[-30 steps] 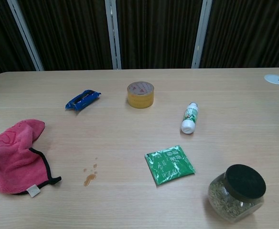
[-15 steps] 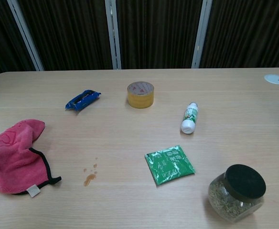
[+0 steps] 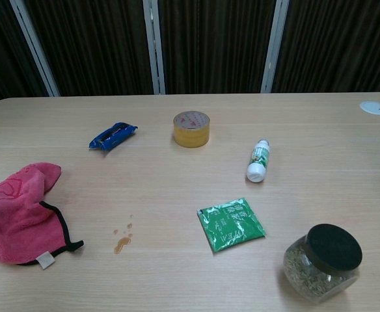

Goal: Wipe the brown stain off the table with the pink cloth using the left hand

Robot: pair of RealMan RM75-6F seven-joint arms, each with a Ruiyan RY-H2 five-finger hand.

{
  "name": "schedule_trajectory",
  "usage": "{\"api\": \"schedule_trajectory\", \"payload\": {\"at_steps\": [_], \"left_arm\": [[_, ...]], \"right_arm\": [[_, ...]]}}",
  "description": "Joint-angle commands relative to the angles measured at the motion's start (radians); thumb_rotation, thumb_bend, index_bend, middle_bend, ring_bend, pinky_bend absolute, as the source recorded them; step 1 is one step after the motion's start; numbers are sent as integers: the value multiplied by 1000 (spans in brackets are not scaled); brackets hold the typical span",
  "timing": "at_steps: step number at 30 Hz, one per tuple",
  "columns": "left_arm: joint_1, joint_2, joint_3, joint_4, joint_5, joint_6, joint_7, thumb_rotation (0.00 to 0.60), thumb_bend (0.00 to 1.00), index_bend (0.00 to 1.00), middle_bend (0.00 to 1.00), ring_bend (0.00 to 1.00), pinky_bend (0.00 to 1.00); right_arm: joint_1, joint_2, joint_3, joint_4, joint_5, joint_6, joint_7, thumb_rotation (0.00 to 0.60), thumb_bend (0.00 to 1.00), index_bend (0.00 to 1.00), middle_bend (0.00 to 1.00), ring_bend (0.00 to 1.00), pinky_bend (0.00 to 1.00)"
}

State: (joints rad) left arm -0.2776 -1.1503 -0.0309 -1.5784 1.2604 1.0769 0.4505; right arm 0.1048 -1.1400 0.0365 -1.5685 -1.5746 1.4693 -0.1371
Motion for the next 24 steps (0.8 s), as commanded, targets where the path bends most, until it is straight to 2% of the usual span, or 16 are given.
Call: {"api": "schedule_trajectory", "payload": {"at_steps": [1, 14, 24], "left_arm": [[-59, -67, -6, 61, -28, -58, 69, 600, 37, 0, 0, 0, 0], [-195, -244, -37, 248, -116, -188, 144, 600, 37, 0, 0, 0, 0], [-259, -320, -46, 293, -158, -215, 183, 600, 40, 0, 0, 0, 0]], "right_arm": [[4, -5, 2, 7, 6, -6, 5, 600, 14, 39, 0, 0, 109], [17, -18, 15, 20, 41, -32, 29, 600, 16, 39, 0, 0, 109], [17, -15, 13, 11, 49, -37, 28, 600, 14, 55, 0, 0, 110]]}}
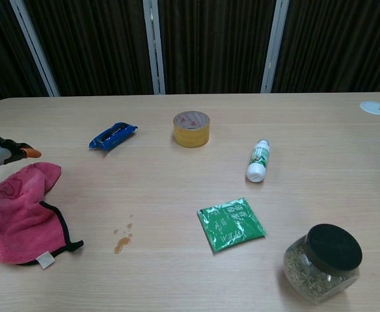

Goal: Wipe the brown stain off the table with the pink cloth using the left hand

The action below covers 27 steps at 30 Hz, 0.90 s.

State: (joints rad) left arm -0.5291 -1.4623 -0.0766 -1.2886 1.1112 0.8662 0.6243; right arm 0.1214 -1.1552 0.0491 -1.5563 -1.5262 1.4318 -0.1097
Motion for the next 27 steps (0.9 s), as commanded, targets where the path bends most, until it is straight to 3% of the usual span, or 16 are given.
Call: {"api": "schedule_trajectory", "payload": {"at_steps": [1, 5, 8, 14, 19, 21, 27], "left_arm": [[-11, -11, 0, 3, -11, -6, 13, 600, 40, 1, 0, 0, 0], [-30, -37, 5, -4, -37, -6, 47, 600, 45, 43, 0, 0, 6], [-29, -46, 9, -20, -37, 17, 42, 600, 84, 189, 36, 17, 108], [-21, -53, 30, -23, 0, 50, 7, 600, 246, 487, 393, 292, 371], [-11, -62, 36, -16, 56, 89, -61, 600, 409, 702, 571, 456, 500], [-10, -65, 35, -17, 79, 105, -87, 600, 457, 755, 615, 495, 532], [-19, -85, 0, -75, 119, 167, -130, 600, 479, 791, 642, 519, 550]], "right_arm": [[0, 0, 1, -1, 1, 0, 1, 600, 14, 57, 0, 0, 110], [-1, 3, -2, -5, -1, 2, 2, 600, 14, 61, 0, 0, 110], [-1, 3, -1, -6, 0, 2, 7, 600, 14, 61, 0, 0, 109], [-1, 6, -2, -11, 3, -1, 14, 600, 15, 62, 0, 0, 109], [-1, 5, -1, -14, 9, -3, 17, 600, 15, 63, 0, 0, 109], [-1, 5, -1, -15, 10, -4, 18, 600, 14, 63, 0, 0, 109], [0, 4, 0, -16, 12, -6, 17, 600, 15, 63, 0, 0, 109]]}}
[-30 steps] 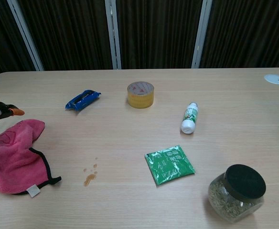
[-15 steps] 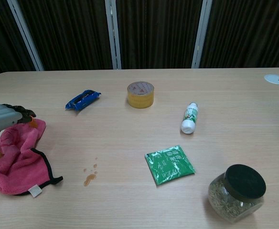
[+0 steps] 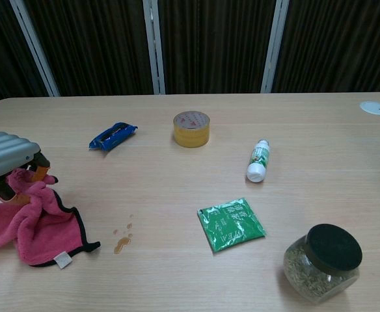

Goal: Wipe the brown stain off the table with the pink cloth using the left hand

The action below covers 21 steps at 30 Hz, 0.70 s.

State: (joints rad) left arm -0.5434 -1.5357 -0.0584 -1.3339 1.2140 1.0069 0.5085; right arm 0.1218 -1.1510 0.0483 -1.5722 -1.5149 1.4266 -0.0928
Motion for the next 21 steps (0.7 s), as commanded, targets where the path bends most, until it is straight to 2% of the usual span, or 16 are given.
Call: {"api": "schedule_trajectory", "payload": {"at_steps": [1, 5, 11, 17, 21], "left_arm": [[-6, -15, -24, -42, 20, 36, -14, 600, 478, 793, 643, 519, 551], [-17, -43, -44, -104, 44, 78, -8, 600, 479, 799, 645, 520, 551], [-38, -105, -59, -161, 40, 87, 25, 600, 479, 802, 646, 520, 551], [-50, -189, -64, -164, 4, 89, 57, 600, 478, 799, 644, 519, 551], [-46, -236, -49, -154, -6, 90, 50, 600, 479, 797, 642, 517, 551]], "right_arm": [[0, -1, 1, 0, 1, 0, 0, 600, 15, 63, 0, 0, 109], [-1, -1, 2, -2, 8, -1, 4, 600, 15, 63, 0, 0, 109], [-3, -1, 5, -5, 15, 2, 1, 600, 15, 63, 0, 0, 109], [-12, -11, 20, -10, 44, 16, -10, 600, 15, 63, 0, 0, 109], [-18, -15, 31, -26, 79, 15, -13, 600, 16, 63, 0, 0, 109]]}}
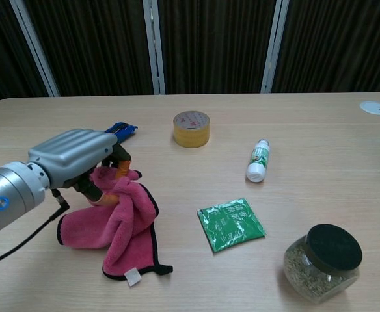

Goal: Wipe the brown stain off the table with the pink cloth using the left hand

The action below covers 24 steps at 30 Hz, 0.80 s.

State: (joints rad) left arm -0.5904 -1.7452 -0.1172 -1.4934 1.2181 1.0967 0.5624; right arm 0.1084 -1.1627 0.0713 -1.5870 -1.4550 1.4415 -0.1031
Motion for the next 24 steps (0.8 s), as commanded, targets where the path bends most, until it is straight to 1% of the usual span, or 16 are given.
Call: {"api": "schedule_trajectory", "payload": {"at_steps": [1, 7, 12, 16, 18, 22, 24], "left_arm": [[2, -35, 17, 8, -12, -2, -4, 600, 479, 797, 641, 516, 551], [17, -75, 88, 37, 2, -18, 17, 600, 479, 795, 637, 514, 549], [35, -97, 132, 67, 13, -28, 17, 600, 479, 790, 633, 512, 548], [41, -107, 152, 97, 34, -23, 40, 600, 479, 791, 632, 511, 548], [38, -107, 158, 130, 58, -14, 58, 600, 480, 794, 632, 511, 548], [43, -99, 149, 157, 60, -8, 57, 600, 481, 796, 633, 512, 548], [48, -82, 136, 178, 52, 0, 55, 600, 481, 797, 634, 513, 548]], "right_arm": [[-5, -3, 10, -16, 26, -1, -3, 600, 16, 63, 0, 0, 109], [-7, -4, 15, -22, 33, 2, -9, 600, 17, 63, 0, 0, 109], [-8, -8, 18, -18, 29, 10, -10, 600, 17, 64, 0, 0, 110], [-8, -9, 17, -12, 22, 15, -11, 600, 16, 64, 0, 0, 110], [-9, -10, 17, -13, 22, 15, -7, 600, 17, 64, 0, 0, 109], [-9, -10, 17, -12, 21, 15, -7, 600, 19, 64, 0, 0, 110], [-9, -10, 17, -13, 18, 16, -8, 600, 18, 64, 0, 0, 109]]}}
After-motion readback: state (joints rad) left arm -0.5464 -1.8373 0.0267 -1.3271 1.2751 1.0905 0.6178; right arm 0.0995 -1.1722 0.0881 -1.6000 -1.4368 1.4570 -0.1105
